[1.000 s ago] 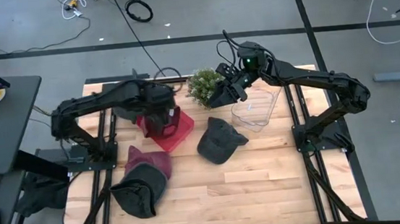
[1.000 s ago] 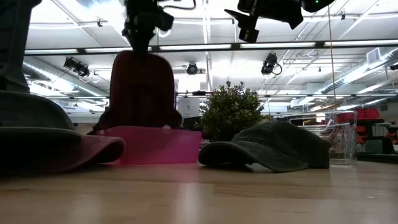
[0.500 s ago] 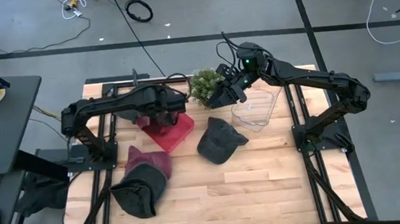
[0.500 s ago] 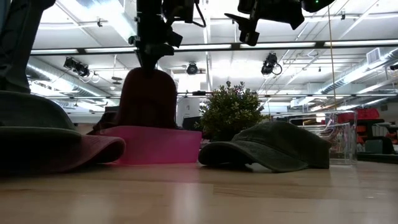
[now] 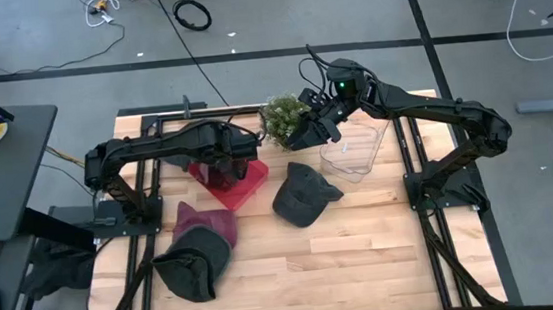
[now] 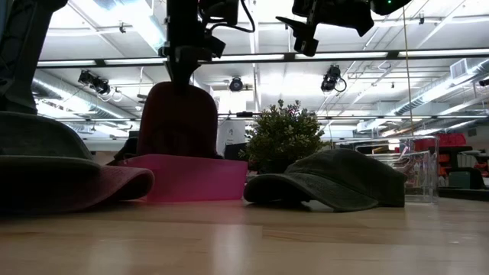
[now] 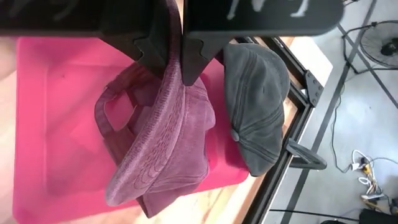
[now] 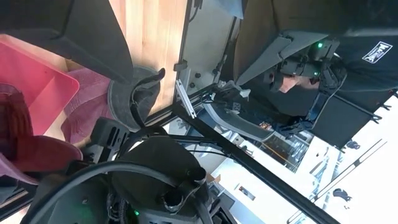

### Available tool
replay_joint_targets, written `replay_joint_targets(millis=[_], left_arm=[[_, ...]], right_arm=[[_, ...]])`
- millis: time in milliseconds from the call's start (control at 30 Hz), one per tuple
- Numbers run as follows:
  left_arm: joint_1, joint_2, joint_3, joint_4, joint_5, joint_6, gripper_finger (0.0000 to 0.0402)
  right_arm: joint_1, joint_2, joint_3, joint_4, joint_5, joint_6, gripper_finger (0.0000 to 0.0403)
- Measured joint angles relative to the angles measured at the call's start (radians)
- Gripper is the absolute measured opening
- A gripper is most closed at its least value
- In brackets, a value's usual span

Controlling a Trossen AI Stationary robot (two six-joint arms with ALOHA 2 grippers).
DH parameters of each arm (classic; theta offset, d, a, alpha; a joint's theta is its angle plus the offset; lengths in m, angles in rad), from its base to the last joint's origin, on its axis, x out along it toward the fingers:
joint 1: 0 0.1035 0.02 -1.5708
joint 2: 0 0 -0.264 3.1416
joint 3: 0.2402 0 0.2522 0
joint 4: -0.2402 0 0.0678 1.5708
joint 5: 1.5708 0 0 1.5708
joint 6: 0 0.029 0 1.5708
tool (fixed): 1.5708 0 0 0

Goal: Pick & Place hat
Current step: Put the right red cap into the red bin

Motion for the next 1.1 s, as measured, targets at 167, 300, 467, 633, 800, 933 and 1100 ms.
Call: replay_joint_targets(millis=[167,300,467,633,800,933,1100], left_arm=[[0.001,0.0,0.0,-0.043,0.003,0.029,0.001],[0.002,0.0,0.0,-0.035,0.011,0.054,0.001],[0.002,0.015,-0.001,0.006,0.009,0.054,0.001],[0.002,0.065,-0.001,0.017,-0.019,0.049,0.001],[0.002,0.109,-0.001,0.006,-0.103,0.037,0.001],[0.002,0.132,-0.001,0.002,-0.178,0.008,0.001],[0.001,0.167,-0.001,0.003,-0.191,0.0,0.0013]], right_arm=[[0.0,0.0,0.0,0.0,0.0,-0.004,0.0279],[0.0,0.0,0.0,-0.002,0.0,-0.007,0.0279],[0.0,0.0,0.0,-0.008,0.0,-0.015,0.0279],[0.0,0.0,0.0,-0.024,0.0,-0.022,0.0279],[0.0,0.0,0.0,-0.046,0.0,-0.024,0.0279],[0.0,0.0,0.0,-0.052,0.0,-0.033,0.0279],[0.0,0.0,0.0,-0.053,0.0,-0.042,0.0279]])
